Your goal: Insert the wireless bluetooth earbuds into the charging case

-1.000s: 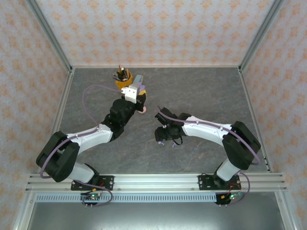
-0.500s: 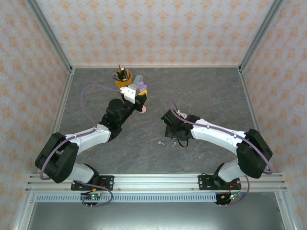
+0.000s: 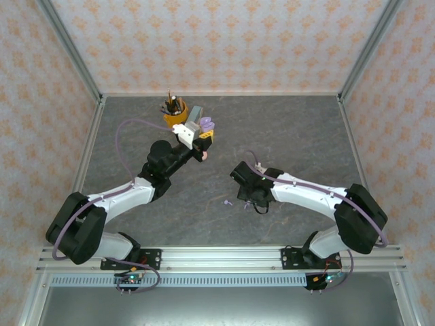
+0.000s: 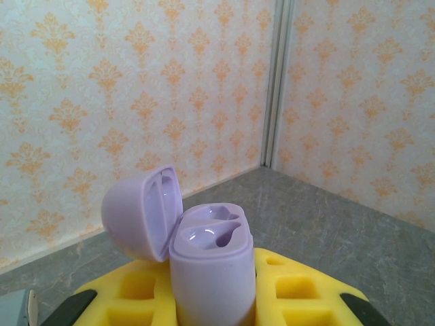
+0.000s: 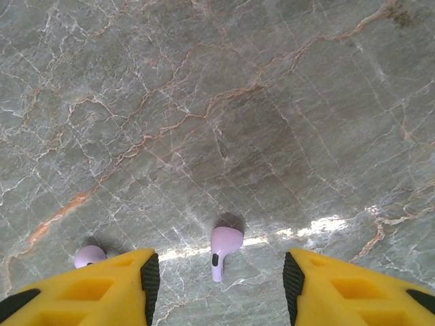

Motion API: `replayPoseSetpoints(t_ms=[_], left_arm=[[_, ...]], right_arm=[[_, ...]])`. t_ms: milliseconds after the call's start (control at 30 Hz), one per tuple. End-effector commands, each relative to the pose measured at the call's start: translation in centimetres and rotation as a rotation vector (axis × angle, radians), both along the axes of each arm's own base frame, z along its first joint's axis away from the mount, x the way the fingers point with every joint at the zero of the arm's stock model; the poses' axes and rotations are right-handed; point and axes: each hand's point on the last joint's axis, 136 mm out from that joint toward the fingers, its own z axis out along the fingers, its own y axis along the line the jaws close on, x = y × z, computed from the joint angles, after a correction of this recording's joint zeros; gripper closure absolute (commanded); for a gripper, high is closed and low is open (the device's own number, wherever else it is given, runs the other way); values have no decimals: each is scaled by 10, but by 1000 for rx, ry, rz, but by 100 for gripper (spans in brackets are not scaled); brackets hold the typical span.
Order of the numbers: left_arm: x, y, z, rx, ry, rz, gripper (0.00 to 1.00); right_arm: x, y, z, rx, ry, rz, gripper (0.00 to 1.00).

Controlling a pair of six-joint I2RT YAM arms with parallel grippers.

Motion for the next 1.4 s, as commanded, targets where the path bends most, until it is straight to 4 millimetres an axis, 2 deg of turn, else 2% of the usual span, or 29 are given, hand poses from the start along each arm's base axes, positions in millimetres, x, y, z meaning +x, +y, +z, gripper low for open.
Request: replayPoseSetpoints(t_ms=[0,400,600,800,1133,1367], left_arm=[[-2,2,18,-9,-74,-5,100],[3,8,15,-5,-68,43,100],[4,9,16,-9,-67,49,100],[4,9,15,-11,-66,51,100],[3,10,15,-12,-70,54,100],[2,11,15,-14,-69,54,100]], right_arm=[[1,-5,4,-15,-24,-32,47],[-4,-7,-8,-43,18,-43,48],[-3,-6,-17,-72,42,-46,53],[-2,-1,-25,-79,63,-36,57],[-7,11,-36,-97,91,-4,58],[-3,6,-38,-147,80,-5,58]])
